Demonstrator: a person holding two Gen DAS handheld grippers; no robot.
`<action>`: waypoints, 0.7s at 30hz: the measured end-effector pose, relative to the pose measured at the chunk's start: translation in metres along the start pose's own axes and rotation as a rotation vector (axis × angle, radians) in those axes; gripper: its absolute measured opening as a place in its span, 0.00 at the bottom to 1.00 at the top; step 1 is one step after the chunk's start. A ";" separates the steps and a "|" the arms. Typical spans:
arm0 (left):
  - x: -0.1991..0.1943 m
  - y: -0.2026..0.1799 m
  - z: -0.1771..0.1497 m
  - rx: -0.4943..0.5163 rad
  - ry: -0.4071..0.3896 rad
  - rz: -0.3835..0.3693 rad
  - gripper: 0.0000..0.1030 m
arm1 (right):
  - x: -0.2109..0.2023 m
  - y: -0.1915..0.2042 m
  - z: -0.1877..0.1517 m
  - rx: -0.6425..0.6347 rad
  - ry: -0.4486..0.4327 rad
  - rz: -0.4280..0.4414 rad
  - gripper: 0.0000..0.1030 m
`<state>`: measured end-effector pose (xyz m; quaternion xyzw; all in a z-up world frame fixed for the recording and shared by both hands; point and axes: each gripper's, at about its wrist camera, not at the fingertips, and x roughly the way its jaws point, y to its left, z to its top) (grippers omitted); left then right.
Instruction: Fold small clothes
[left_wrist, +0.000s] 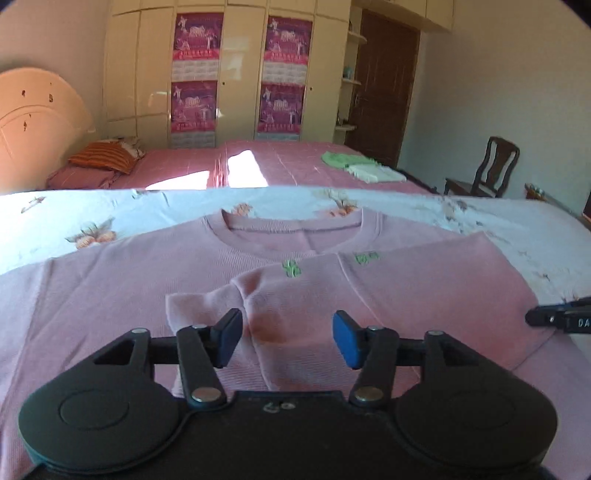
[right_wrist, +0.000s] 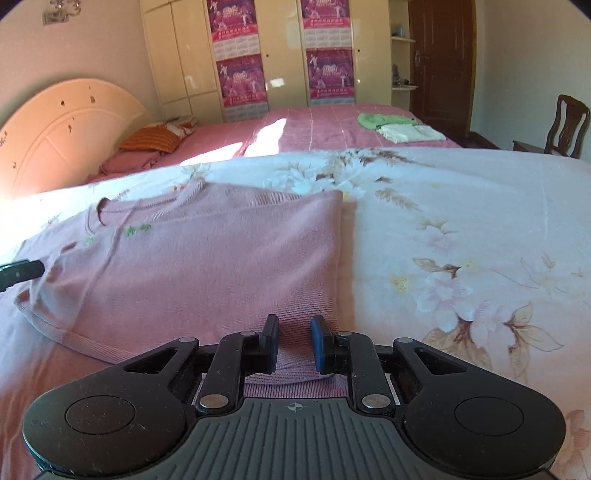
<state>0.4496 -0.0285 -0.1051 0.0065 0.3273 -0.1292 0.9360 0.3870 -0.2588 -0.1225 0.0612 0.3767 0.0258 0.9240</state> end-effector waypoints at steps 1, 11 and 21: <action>0.007 0.003 -0.003 -0.014 0.018 0.016 0.53 | 0.001 0.002 0.002 -0.011 0.001 -0.009 0.18; 0.024 0.027 0.008 -0.060 -0.028 0.038 0.53 | 0.036 0.009 0.037 -0.040 -0.016 0.038 0.18; 0.021 0.019 0.022 -0.023 -0.072 0.037 0.52 | 0.058 -0.020 0.075 -0.035 -0.092 0.038 0.18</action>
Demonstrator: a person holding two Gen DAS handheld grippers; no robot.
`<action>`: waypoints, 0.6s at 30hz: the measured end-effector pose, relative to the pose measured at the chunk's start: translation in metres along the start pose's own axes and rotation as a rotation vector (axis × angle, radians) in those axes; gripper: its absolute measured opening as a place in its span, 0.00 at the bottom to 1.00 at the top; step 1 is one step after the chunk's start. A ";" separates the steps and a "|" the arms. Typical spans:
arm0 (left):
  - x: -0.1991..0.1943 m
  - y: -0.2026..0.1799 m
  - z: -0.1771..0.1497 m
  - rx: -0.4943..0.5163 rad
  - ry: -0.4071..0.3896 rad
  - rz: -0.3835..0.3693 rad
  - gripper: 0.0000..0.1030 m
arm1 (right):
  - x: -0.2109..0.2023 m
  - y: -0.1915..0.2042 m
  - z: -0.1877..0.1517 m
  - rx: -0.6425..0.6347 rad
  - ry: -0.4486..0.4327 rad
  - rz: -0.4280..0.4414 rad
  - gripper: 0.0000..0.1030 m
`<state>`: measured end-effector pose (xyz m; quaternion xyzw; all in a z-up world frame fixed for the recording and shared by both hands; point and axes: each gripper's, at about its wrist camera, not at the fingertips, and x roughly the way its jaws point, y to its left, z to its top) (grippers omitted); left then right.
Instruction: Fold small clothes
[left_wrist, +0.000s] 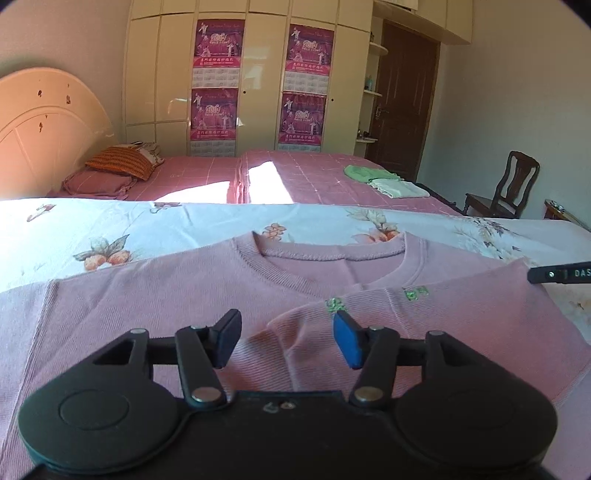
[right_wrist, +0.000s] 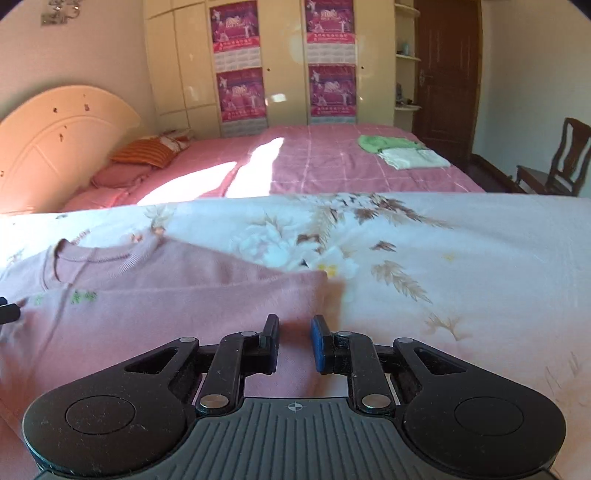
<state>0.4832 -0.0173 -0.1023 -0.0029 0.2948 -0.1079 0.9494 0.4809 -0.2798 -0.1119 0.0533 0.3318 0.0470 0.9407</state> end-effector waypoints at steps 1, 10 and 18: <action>0.006 -0.003 0.001 0.000 0.018 -0.007 0.52 | 0.007 0.005 0.004 -0.018 0.002 0.009 0.18; 0.005 0.000 0.005 -0.011 0.027 0.017 0.54 | 0.018 -0.010 0.017 -0.021 0.028 -0.076 0.18; -0.013 -0.024 -0.026 0.079 0.052 0.019 0.56 | -0.019 0.022 -0.034 -0.164 0.082 -0.102 0.18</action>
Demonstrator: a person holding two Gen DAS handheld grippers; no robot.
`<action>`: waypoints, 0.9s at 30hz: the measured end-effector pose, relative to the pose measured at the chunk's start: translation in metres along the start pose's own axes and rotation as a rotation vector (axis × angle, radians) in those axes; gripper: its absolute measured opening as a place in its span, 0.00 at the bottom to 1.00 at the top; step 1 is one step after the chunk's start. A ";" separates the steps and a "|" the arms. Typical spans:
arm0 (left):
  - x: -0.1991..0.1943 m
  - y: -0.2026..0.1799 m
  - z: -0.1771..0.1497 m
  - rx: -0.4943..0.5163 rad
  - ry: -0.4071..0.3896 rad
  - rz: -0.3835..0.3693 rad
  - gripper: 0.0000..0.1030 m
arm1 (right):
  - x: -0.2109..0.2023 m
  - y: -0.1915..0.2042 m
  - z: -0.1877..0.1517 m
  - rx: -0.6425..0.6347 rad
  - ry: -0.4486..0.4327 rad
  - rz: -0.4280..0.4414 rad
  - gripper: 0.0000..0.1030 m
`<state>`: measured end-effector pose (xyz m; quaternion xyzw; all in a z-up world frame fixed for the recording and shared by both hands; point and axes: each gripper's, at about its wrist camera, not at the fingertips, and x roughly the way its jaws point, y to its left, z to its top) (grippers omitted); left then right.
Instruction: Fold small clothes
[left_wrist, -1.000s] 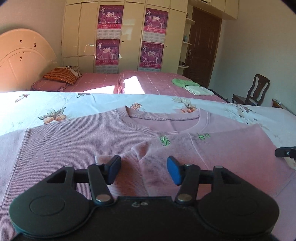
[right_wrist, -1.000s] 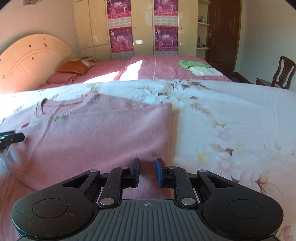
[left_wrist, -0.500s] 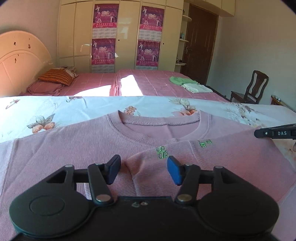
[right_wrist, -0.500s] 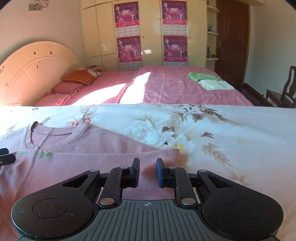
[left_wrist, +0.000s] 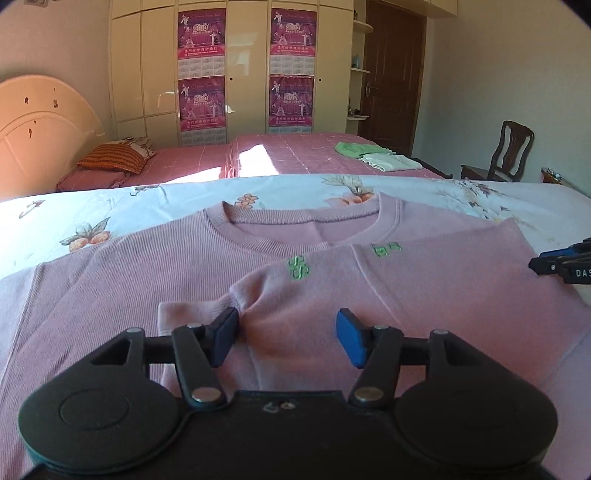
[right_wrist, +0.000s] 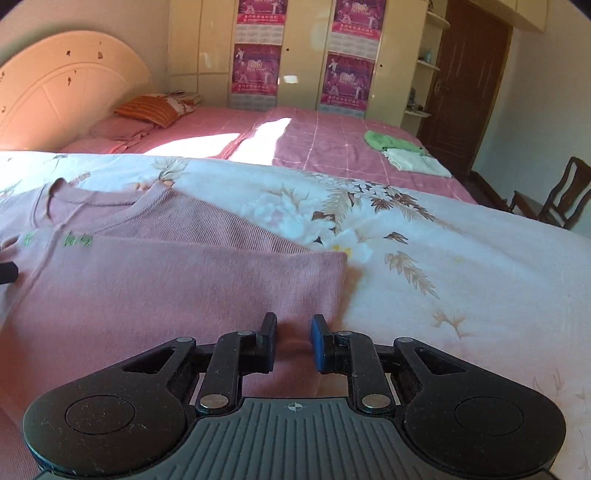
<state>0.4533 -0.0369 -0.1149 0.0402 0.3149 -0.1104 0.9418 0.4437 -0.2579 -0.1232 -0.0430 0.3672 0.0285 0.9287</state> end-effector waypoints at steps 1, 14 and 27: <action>-0.006 0.000 -0.004 0.017 0.001 0.005 0.56 | -0.006 0.001 -0.007 -0.005 0.004 0.002 0.18; -0.039 -0.007 -0.025 0.017 0.035 -0.030 0.65 | -0.055 0.008 -0.056 0.042 0.007 -0.010 0.19; -0.098 0.043 -0.049 -0.239 0.068 0.127 0.61 | -0.090 -0.007 -0.061 0.163 0.017 0.049 0.19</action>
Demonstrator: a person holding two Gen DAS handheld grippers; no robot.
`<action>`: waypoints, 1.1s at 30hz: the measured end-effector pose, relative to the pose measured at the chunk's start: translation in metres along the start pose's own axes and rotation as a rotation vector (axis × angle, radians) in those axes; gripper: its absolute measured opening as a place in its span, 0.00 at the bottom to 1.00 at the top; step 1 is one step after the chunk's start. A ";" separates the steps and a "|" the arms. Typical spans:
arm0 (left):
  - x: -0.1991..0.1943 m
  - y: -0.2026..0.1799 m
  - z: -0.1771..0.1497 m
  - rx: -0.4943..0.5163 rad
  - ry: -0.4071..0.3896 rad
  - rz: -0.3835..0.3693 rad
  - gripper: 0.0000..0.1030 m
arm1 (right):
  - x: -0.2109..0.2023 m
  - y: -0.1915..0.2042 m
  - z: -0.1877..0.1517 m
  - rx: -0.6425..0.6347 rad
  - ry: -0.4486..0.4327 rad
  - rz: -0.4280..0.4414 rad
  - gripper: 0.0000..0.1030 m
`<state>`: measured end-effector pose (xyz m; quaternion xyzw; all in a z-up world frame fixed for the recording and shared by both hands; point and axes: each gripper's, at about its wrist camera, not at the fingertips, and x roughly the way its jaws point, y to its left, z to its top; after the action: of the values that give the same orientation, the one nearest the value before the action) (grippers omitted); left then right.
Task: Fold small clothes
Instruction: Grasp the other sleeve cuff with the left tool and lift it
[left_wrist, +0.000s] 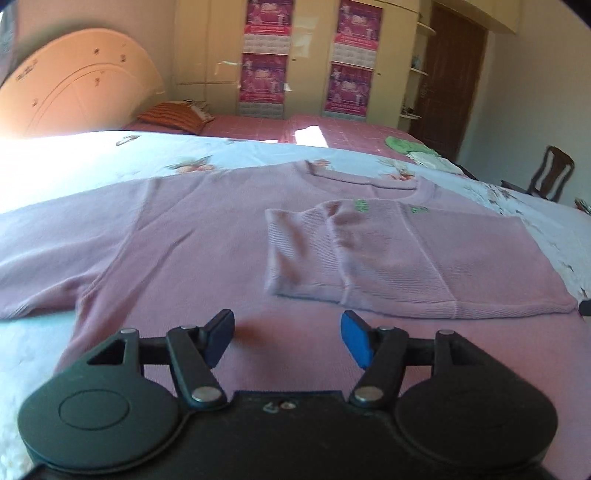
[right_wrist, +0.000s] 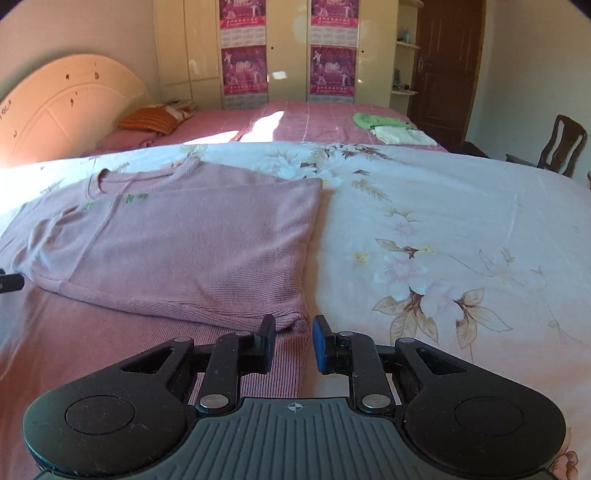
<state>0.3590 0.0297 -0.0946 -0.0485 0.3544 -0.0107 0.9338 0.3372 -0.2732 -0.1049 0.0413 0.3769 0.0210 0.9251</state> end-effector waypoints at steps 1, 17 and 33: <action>-0.009 0.016 -0.004 -0.054 -0.006 0.021 0.61 | -0.001 -0.001 -0.002 0.015 -0.002 0.011 0.19; -0.091 0.368 -0.040 -0.854 -0.274 0.231 0.62 | -0.023 0.035 -0.003 0.288 0.029 0.080 0.19; -0.067 0.405 -0.005 -0.782 -0.305 0.224 0.12 | -0.015 0.098 0.023 0.476 0.020 0.064 0.19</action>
<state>0.3001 0.4358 -0.0938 -0.3608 0.1929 0.2329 0.8822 0.3422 -0.1776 -0.0689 0.2698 0.3791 -0.0389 0.8843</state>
